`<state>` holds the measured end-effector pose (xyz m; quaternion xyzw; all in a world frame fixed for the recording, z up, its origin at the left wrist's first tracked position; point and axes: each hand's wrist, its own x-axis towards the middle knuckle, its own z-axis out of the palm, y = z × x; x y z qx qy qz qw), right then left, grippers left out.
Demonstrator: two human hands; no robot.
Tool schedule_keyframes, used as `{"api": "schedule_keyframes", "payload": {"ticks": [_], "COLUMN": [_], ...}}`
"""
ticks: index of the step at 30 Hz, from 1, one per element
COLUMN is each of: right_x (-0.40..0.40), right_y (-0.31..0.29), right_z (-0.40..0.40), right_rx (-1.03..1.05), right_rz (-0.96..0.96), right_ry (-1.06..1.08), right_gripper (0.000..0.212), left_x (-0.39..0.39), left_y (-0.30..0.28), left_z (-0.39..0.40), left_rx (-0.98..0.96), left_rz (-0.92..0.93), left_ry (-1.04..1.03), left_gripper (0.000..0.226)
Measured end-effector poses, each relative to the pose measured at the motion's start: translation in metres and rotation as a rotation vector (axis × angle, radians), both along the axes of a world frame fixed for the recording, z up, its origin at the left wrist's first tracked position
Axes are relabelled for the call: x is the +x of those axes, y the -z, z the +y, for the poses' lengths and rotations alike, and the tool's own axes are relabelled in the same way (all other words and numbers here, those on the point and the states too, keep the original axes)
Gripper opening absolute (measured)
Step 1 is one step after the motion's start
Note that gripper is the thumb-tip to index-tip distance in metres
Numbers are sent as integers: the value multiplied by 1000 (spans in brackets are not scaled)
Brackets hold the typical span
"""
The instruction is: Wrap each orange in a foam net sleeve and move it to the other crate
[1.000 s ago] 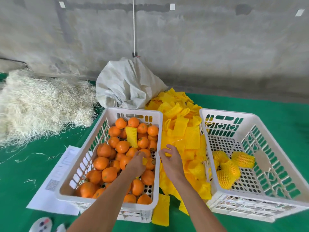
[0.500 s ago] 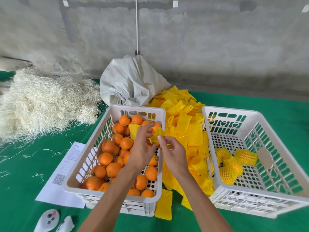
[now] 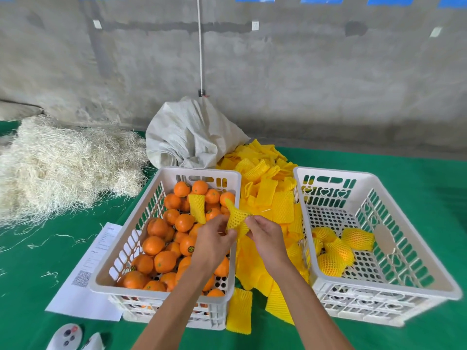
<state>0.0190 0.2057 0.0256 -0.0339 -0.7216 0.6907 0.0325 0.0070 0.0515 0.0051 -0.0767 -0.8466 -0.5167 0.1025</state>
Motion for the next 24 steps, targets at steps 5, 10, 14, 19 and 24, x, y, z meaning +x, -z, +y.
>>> {"api": "schedule_keyframes", "payload": {"ticks": [5,10,14,19,24], "right_x": [1,3,1,2,-1], "right_y": [-5,-6,-9,-7,-4], "right_z": [3,3,-4,-7,-8], "right_rx": [-810,-782,-663,-810,-776], "right_rz": [-369,-465,-491,-617,-586], "right_ry": [23,73,59,51,19], "right_gripper": [28,29,28,29,35], "left_x": [-4,-6,-2,-15,-24], "left_y": [-9,-17,-18,-15,-4], "left_z": [1,-5,0,2,-1], "left_rx": [313,871,1029,965,945], "left_rz": [-242,-879,-942,-940,-941], "left_ry": [36,270,345,389,324], "left_gripper": [26,19,18,44,59]}}
